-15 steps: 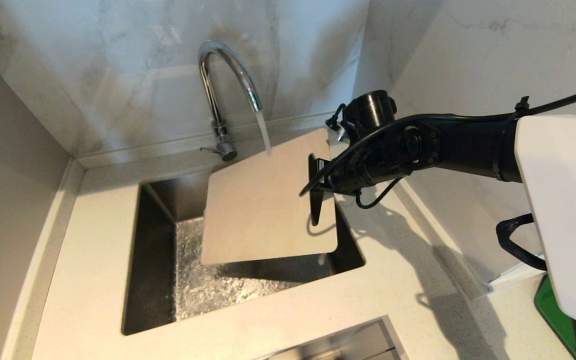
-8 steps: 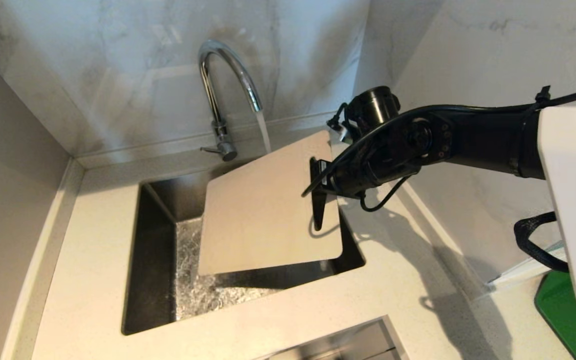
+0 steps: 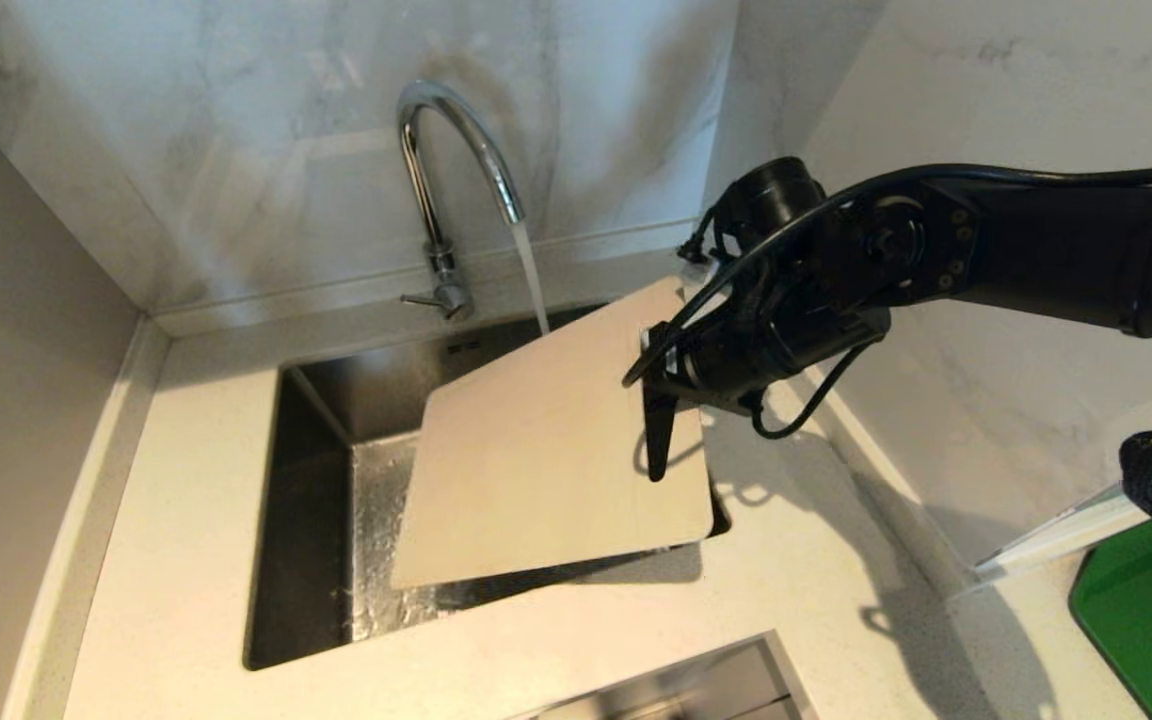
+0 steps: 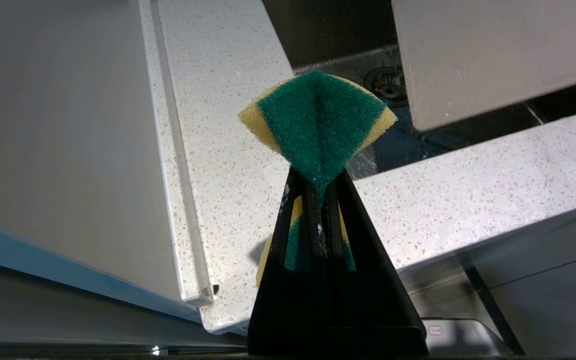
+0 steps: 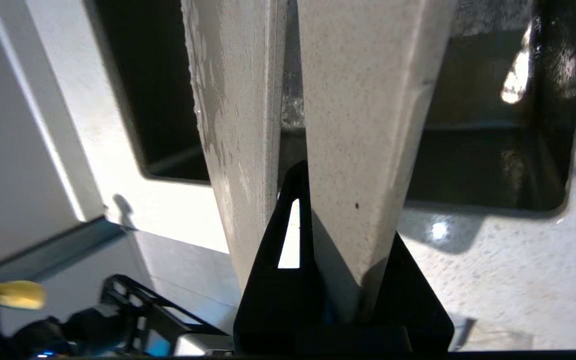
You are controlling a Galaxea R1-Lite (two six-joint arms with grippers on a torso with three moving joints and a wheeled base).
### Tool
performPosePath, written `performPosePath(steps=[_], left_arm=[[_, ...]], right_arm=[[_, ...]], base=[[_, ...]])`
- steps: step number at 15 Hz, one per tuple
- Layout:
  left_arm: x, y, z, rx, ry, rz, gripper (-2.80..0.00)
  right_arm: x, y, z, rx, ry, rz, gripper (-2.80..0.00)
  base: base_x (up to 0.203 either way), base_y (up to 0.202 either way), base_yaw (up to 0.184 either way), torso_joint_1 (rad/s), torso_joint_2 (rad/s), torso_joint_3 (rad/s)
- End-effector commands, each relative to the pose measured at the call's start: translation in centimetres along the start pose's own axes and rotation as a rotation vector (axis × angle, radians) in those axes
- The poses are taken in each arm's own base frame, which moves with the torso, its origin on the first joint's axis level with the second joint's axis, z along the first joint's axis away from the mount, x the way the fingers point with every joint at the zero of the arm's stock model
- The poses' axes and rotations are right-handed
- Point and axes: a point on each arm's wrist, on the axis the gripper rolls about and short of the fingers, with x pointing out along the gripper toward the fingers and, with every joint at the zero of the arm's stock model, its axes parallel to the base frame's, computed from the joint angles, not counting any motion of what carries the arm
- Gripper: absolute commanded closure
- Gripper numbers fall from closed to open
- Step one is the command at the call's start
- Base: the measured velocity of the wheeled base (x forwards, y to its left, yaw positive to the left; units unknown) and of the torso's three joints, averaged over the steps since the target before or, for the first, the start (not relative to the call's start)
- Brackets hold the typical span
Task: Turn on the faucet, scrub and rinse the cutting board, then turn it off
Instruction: Scrub the cutting board underwater
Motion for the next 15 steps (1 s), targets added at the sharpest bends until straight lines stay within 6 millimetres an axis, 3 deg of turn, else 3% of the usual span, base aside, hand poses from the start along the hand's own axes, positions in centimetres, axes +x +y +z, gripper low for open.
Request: performPosePath(steps=[1, 4, 10, 15], left_arm=[[0.0, 0.0, 0.0, 0.0, -0.001, 0.001, 0.0], [0.0, 0.0, 0.0, 0.0, -0.001, 0.001, 0.0], [0.0, 0.0, 0.0, 0.001, -0.001, 0.001, 0.0], [0.0, 0.0, 0.0, 0.0, -0.001, 0.001, 0.0]], right_arm=[[-1.3, 0.4, -0.2, 0.025, 0.004, -0.002, 0.0], [-1.8, 0.5, 0.0, 0.105, -0.002, -0.031, 0.0], [0.4, -1.9, 0.4, 0.147, 0.031, -0.091, 0.0], [-0.1, -1.7, 0.6, 0.125, 0.008, -0.082, 0.0]], base=[[0.0, 0.0, 0.0, 0.0, 0.0, 0.0], [0.0, 0.0, 0.0, 0.0, 0.0, 0.0], [0.0, 0.0, 0.0, 0.0, 0.0, 0.0], [0.0, 0.0, 0.0, 0.0, 0.0, 0.0]])
